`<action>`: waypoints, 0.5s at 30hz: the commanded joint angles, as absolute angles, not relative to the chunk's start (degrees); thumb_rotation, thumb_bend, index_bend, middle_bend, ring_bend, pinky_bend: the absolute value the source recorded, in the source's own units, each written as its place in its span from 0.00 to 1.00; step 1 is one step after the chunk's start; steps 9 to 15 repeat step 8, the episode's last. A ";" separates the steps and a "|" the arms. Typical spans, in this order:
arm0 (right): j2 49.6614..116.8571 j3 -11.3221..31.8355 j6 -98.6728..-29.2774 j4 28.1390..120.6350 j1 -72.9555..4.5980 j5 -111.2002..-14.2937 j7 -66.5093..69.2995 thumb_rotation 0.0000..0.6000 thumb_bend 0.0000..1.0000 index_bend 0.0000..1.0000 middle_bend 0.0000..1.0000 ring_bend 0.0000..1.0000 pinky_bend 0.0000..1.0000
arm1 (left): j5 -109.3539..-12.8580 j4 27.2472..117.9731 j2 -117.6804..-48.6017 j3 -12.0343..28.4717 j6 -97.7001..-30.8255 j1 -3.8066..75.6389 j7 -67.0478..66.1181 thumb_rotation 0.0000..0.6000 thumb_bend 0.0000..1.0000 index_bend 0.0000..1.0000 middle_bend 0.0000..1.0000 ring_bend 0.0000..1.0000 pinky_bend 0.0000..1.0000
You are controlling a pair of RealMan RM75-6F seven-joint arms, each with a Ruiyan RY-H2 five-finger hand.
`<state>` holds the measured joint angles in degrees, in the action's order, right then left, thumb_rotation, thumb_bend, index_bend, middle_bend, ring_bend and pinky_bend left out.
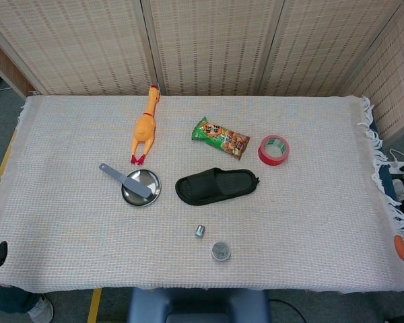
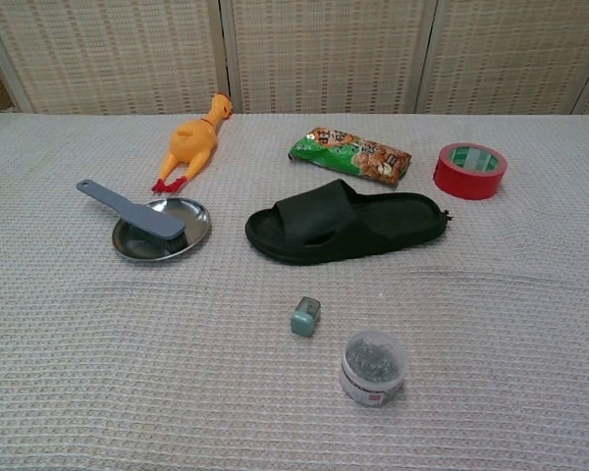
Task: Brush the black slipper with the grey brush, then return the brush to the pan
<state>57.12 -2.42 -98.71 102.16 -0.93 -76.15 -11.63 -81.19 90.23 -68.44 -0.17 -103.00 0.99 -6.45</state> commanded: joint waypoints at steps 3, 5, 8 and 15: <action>55.38 -2.02 -97.49 100.26 2.55 -75.05 -7.77 1.00 0.21 0.00 0.00 0.00 0.00 | -80.29 93.62 -64.07 -1.29 -97.28 -0.90 -5.12 1.00 0.38 0.00 0.06 0.00 0.20; 54.67 -1.40 -96.72 100.56 2.78 -74.21 -6.91 1.00 0.21 0.00 0.00 0.00 0.00 | -80.52 93.69 -63.91 -0.89 -97.32 -1.06 -5.15 1.00 0.38 0.00 0.06 0.00 0.20; 54.40 -1.39 -96.55 100.07 2.92 -76.45 -5.87 1.00 0.21 0.00 0.00 0.00 0.00 | -80.73 93.34 -63.98 -0.81 -95.82 -0.75 -5.49 1.00 0.39 0.00 0.06 0.00 0.20; 54.40 -1.39 -96.55 100.07 2.92 -76.45 -5.87 1.00 0.21 0.00 0.00 0.00 0.00 | -80.73 93.34 -63.98 -0.81 -95.82 -0.75 -5.49 1.00 0.39 0.00 0.06 0.00 0.20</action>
